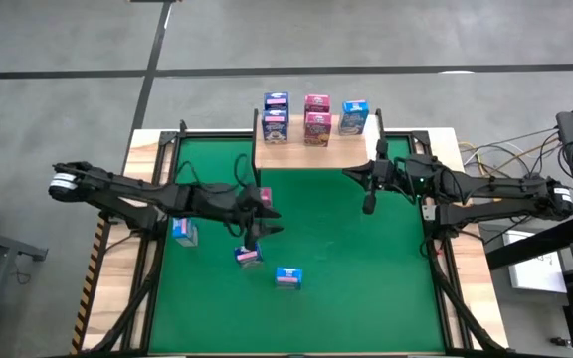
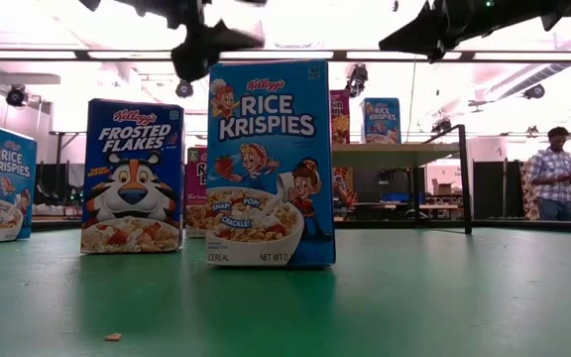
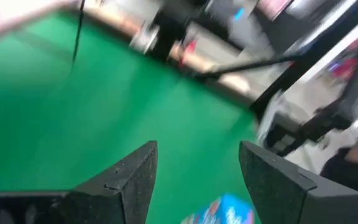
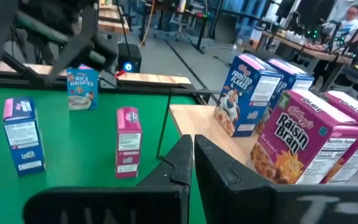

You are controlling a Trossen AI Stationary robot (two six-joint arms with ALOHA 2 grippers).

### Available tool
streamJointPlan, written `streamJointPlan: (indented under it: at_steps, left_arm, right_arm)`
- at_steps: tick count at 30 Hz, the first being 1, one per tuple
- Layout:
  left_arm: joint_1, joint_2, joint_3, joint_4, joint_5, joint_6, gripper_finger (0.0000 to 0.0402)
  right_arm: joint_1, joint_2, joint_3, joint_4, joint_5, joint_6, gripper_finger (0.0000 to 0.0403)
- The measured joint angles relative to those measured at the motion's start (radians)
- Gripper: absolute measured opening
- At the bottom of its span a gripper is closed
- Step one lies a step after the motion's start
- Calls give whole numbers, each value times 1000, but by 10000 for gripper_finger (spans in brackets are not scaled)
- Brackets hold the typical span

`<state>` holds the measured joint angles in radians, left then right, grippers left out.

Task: Stack cereal on shelf
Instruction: Put the pink cereal on the shelf aligned with the other pink cereal boxes

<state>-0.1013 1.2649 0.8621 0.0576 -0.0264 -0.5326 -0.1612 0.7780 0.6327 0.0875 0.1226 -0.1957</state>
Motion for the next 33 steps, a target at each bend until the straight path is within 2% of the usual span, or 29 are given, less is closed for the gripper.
streamJointPlan:
  at_steps: [3,9,13,18,22,27,33]
  left_arm:
    - [-2,49,77,-152,-1,7,210]
    - [-3,172,267,-570,-2,164,210]
    - [-1,258,369,-731,-36,199,212]
    - [1,321,480,-816,-56,279,232]
    - [3,332,529,-889,-135,384,252]
    - [8,322,509,-913,-243,515,262]
    - [65,322,475,-911,-261,596,263]
  right_arm:
    - [0,-5,0,0,0,-1,9]
    - [0,-5,0,-10,0,4,9]
    - [0,-6,0,-30,0,13,9]
    - [0,-8,0,-32,0,22,9]
    - [0,-28,-8,-30,-18,33,9]
    - [0,-87,-41,-31,-55,47,9]
    - [0,-169,-83,-32,-55,82,9]
